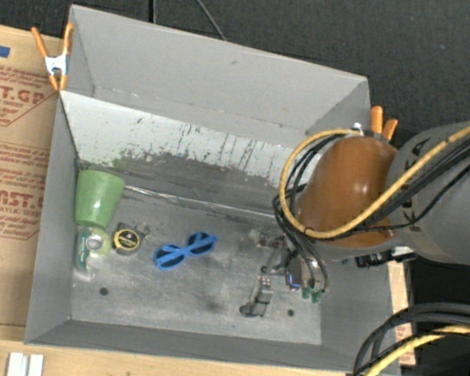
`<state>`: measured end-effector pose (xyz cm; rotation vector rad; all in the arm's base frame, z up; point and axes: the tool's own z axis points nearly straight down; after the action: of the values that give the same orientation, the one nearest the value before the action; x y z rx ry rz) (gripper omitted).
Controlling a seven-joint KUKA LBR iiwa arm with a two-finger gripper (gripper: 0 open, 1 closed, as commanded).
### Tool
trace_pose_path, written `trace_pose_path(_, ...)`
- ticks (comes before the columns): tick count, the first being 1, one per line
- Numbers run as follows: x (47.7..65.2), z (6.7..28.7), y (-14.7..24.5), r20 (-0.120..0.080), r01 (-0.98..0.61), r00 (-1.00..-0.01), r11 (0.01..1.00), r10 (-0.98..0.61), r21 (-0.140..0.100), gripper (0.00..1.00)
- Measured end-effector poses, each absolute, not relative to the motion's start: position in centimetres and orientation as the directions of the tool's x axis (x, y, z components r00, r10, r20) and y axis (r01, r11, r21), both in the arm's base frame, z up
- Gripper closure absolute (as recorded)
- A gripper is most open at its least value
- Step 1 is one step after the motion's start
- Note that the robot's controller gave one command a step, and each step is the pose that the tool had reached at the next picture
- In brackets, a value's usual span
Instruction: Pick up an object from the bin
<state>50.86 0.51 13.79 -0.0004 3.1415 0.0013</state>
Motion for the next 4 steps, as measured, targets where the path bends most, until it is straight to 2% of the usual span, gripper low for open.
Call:
trace_pose_path(1, 56.1, 14.5, 4.9, -0.006, 0.054, -0.999, 0.999, 0.054, 0.004, 0.0)
trace_pose_path(2, 49.4, 6.9, 4.5, -0.003, -0.509, -0.861, 0.861, -0.509, 0.0, 0.0)
trace_pose_path(3, 54.8, 15.5, 3.9, -0.007, -0.317, -0.948, 0.949, -0.317, -0.001, 0.0)
trace_pose_path(4, 57.9, 7.5, 4.1, 0.002, -0.405, -0.914, 0.914, -0.405, 0.001, 0.0)
